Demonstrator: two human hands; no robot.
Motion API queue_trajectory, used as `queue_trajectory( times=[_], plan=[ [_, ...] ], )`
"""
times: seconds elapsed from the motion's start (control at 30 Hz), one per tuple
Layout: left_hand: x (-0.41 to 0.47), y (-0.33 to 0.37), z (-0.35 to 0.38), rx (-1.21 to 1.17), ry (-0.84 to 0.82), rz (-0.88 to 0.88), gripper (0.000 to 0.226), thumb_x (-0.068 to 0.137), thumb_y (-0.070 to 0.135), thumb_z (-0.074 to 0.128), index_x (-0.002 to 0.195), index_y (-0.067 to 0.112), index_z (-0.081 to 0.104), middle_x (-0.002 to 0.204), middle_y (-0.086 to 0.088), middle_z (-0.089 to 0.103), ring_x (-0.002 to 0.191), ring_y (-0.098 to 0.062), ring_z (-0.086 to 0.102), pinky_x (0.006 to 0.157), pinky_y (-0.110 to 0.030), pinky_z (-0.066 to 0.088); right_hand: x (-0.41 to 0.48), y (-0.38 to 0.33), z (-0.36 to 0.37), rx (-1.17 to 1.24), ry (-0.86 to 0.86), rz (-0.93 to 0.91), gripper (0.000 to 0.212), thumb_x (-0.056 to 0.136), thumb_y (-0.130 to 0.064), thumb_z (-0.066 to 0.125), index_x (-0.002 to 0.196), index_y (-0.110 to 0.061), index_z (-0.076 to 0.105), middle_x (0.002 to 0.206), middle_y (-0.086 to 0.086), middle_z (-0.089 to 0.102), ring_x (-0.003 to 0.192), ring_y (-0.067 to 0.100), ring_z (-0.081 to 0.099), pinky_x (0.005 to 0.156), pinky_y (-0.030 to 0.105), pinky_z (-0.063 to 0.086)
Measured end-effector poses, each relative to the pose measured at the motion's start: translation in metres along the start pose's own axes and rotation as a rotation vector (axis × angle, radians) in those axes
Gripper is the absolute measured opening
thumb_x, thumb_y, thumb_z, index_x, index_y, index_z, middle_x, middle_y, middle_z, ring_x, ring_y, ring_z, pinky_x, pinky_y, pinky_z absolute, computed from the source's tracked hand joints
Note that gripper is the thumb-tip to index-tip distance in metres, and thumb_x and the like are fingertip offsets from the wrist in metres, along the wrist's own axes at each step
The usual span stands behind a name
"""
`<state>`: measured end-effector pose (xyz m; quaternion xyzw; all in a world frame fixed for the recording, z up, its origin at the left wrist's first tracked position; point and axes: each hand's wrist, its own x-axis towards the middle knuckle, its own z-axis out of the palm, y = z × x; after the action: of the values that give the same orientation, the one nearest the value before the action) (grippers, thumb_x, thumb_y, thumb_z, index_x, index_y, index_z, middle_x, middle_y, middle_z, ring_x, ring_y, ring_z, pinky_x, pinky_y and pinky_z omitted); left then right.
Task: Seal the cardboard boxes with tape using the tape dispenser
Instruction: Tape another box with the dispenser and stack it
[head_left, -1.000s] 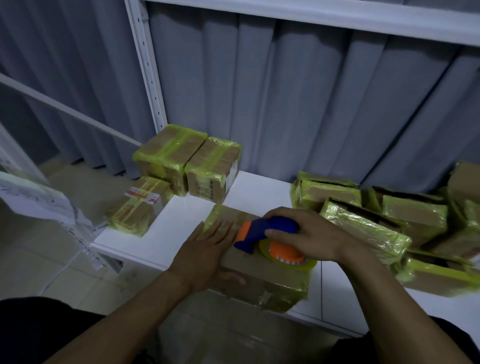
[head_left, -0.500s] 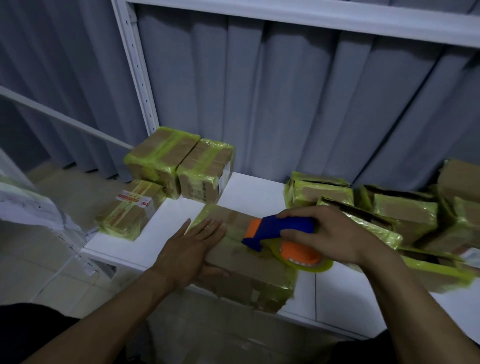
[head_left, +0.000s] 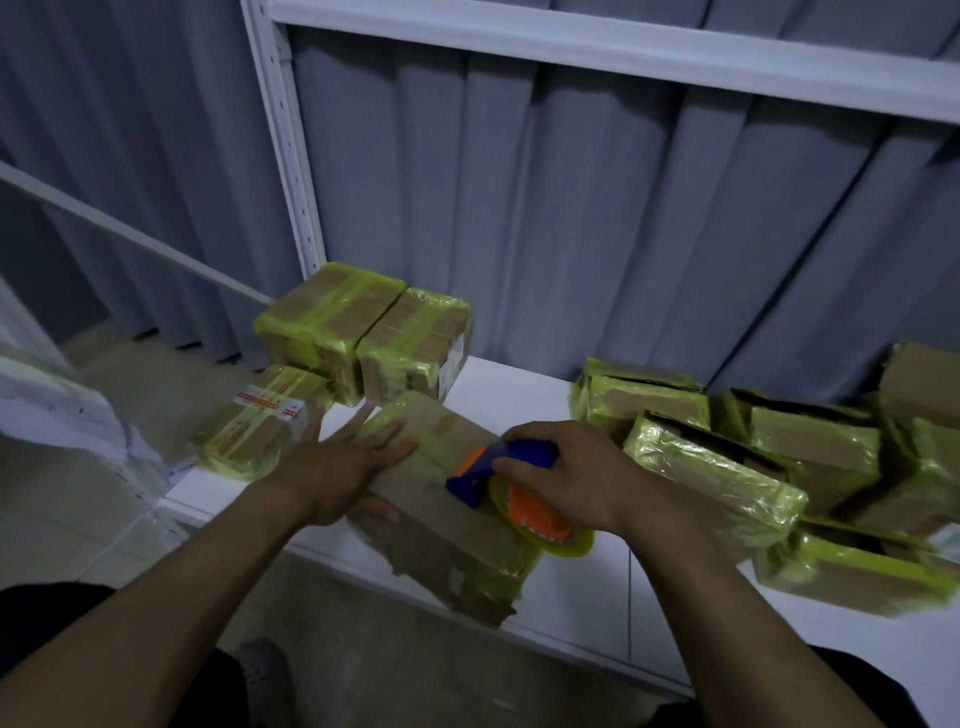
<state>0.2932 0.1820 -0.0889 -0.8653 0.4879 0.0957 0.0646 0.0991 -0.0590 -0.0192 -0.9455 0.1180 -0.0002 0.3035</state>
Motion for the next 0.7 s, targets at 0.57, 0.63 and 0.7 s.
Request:
queue_trajectory(
  times=[0.57, 0.63, 0.7],
  plan=[
    [0.016, 0.045, 0.034, -0.118, 0.187, 0.130, 0.110, 0.069, 0.097, 0.037, 0.156, 0.042, -0.002, 0.165, 0.015, -0.006, 0.152, -0.009, -0.006, 0.124, -0.038, -0.001, -0.018, 0.005, -0.016, 0.063, 0.001, 0.029, 0.037, 0.091, -0.060, 0.064, 0.124, -0.043, 0.067, 0.119, -0.025, 0.064, 0.101, 0.000, 0.060, 0.079, 0.014, 0.047],
    [0.016, 0.044, 0.033, -0.116, 0.184, 0.137, 0.110, 0.069, 0.098, 0.036, 0.155, 0.043, -0.003, 0.164, 0.015, -0.007, 0.151, -0.010, -0.006, 0.123, -0.037, -0.003, -0.027, 0.009, -0.026, 0.054, -0.005, 0.048, 0.034, 0.093, -0.057, 0.065, 0.124, -0.043, 0.067, 0.112, -0.028, 0.063, 0.097, -0.005, 0.059, 0.072, 0.008, 0.043],
    [0.016, 0.044, 0.033, -0.113, 0.187, 0.140, 0.110, 0.068, 0.099, 0.035, 0.155, 0.043, -0.002, 0.164, 0.016, -0.008, 0.152, -0.011, -0.004, 0.122, -0.037, -0.004, -0.038, 0.014, -0.034, 0.056, -0.010, 0.075, 0.033, 0.093, -0.055, 0.065, 0.123, -0.043, 0.068, 0.110, -0.028, 0.064, 0.094, -0.007, 0.059, 0.068, 0.007, 0.042]
  ],
)
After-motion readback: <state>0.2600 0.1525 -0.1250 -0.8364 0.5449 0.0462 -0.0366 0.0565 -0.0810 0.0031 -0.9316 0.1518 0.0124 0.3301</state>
